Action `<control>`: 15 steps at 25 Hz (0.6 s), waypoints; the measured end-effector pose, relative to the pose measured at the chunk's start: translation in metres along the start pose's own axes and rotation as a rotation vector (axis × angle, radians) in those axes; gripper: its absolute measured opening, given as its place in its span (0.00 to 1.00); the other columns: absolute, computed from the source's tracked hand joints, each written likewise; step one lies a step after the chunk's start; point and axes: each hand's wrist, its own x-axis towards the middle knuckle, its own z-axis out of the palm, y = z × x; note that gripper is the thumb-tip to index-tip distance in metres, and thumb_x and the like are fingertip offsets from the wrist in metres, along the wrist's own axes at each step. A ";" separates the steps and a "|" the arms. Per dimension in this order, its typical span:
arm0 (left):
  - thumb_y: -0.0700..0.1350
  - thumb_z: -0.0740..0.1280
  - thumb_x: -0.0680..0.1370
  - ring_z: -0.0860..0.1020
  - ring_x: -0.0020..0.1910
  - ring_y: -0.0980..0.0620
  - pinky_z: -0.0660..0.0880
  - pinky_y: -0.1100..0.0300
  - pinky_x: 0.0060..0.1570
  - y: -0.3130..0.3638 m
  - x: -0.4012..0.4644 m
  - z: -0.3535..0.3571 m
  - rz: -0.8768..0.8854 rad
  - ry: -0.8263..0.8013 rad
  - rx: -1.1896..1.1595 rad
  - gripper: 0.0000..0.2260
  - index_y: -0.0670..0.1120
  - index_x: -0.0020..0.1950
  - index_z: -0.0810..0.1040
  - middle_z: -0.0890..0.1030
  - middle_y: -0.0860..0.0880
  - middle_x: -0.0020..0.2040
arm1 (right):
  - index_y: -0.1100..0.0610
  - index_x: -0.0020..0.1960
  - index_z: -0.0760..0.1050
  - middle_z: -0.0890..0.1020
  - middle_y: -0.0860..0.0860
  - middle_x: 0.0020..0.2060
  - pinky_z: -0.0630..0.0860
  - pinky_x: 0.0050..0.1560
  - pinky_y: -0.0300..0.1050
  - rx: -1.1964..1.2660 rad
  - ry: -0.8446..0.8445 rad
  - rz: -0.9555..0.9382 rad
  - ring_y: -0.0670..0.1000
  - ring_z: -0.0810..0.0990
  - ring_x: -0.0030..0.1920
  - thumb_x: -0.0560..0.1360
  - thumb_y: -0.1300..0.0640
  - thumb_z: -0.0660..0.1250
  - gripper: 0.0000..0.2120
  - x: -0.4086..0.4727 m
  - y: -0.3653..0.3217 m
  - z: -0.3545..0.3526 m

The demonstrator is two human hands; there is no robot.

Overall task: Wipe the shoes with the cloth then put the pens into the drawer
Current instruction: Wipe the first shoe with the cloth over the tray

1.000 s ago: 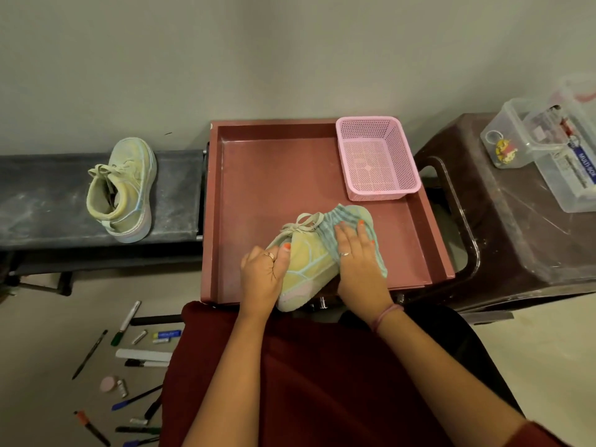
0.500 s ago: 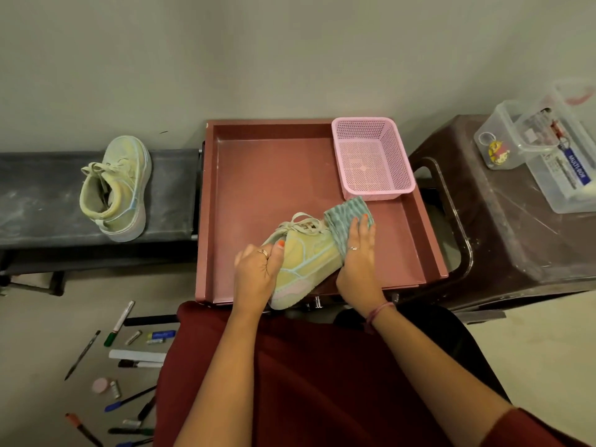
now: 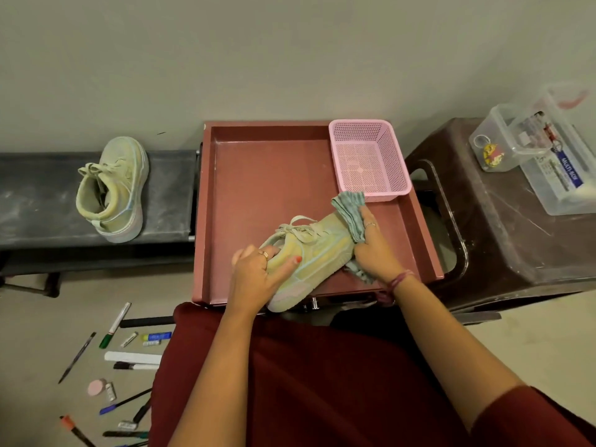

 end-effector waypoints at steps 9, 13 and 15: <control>0.61 0.59 0.74 0.71 0.54 0.51 0.48 0.49 0.74 -0.011 0.015 -0.016 0.227 0.024 0.248 0.20 0.45 0.46 0.79 0.76 0.52 0.45 | 0.32 0.72 0.48 0.52 0.45 0.77 0.55 0.74 0.57 0.369 0.020 0.188 0.53 0.55 0.76 0.68 0.67 0.51 0.42 -0.058 0.043 0.033; 0.56 0.57 0.75 0.72 0.56 0.44 0.50 0.44 0.73 -0.011 0.006 -0.009 0.259 -0.061 0.331 0.18 0.43 0.48 0.77 0.76 0.48 0.47 | 0.57 0.77 0.42 0.41 0.53 0.77 0.39 0.70 0.35 -0.008 -0.020 0.061 0.52 0.38 0.76 0.70 0.78 0.51 0.41 -0.071 0.020 0.052; 0.54 0.56 0.76 0.73 0.56 0.42 0.52 0.41 0.72 -0.010 0.004 -0.006 0.265 -0.077 0.376 0.18 0.42 0.49 0.77 0.76 0.47 0.48 | 0.61 0.77 0.42 0.40 0.55 0.76 0.38 0.71 0.39 -0.246 -0.078 -0.005 0.56 0.36 0.76 0.70 0.77 0.53 0.40 -0.083 0.008 0.070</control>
